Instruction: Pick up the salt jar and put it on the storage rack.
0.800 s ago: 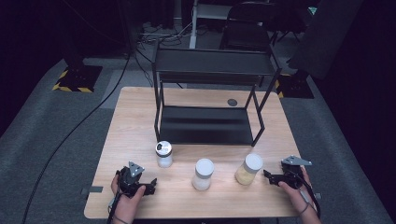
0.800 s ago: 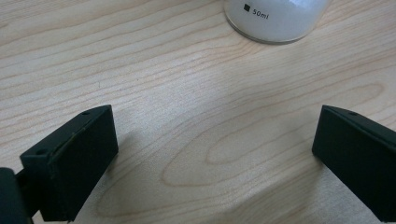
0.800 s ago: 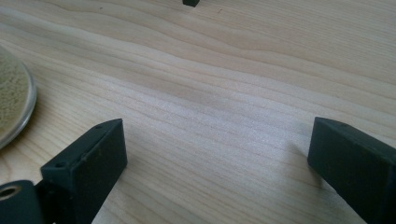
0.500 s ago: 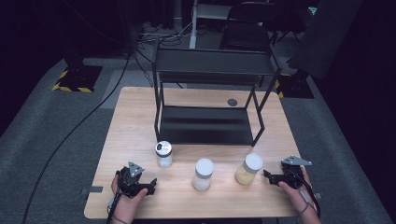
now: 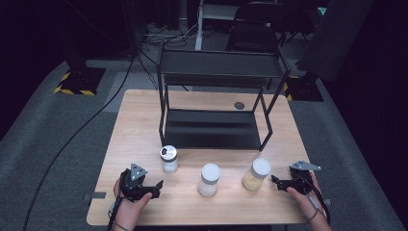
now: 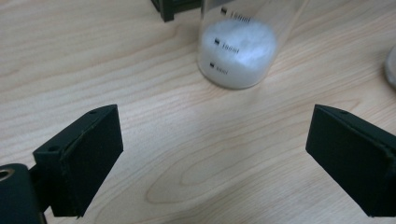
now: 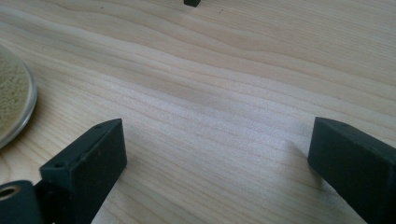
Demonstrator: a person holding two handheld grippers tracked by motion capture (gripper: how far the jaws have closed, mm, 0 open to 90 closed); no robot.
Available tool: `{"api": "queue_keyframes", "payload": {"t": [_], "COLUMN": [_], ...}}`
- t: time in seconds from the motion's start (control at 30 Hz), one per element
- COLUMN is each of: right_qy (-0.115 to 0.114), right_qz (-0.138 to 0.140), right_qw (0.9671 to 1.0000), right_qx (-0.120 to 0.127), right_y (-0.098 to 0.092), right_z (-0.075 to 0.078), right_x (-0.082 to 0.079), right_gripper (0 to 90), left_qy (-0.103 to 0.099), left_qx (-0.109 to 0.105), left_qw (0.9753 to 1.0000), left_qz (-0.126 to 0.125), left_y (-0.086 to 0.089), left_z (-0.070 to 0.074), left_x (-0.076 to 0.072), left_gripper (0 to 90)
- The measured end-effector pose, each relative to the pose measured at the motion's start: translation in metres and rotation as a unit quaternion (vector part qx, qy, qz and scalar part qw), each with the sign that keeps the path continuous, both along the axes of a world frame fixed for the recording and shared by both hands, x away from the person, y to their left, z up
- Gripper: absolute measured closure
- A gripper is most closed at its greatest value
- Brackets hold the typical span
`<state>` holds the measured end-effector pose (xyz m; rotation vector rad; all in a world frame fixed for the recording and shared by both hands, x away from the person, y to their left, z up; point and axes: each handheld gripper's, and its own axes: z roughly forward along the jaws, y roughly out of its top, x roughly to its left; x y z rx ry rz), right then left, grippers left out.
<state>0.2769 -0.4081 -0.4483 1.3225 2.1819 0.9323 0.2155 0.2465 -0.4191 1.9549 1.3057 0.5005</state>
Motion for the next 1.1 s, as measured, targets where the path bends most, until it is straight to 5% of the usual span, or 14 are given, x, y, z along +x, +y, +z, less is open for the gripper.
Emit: {"api": "queue_keyframes", "payload": {"t": [0.6,1.1], "right_qy": [0.000,0.000], "right_qz": [-0.003,-0.003], "right_qw": [1.0000,1.0000], "right_qx": [-0.001,0.000], "right_y": [0.002,0.002], "right_z": [0.000,0.000], "right_x": [-0.001,-0.001], "right_gripper": [3.9,3.9], "left_qy": [-0.045,-0.066], "left_qx": [-0.008,-0.019], "left_qw": [0.9985,0.9971], "left_qz": [-0.029,-0.031], "left_y": [-0.012,-0.023], "left_z": [0.043,0.043], "left_x": [-0.003,0.015], "left_gripper": [3.9,3.9]}}
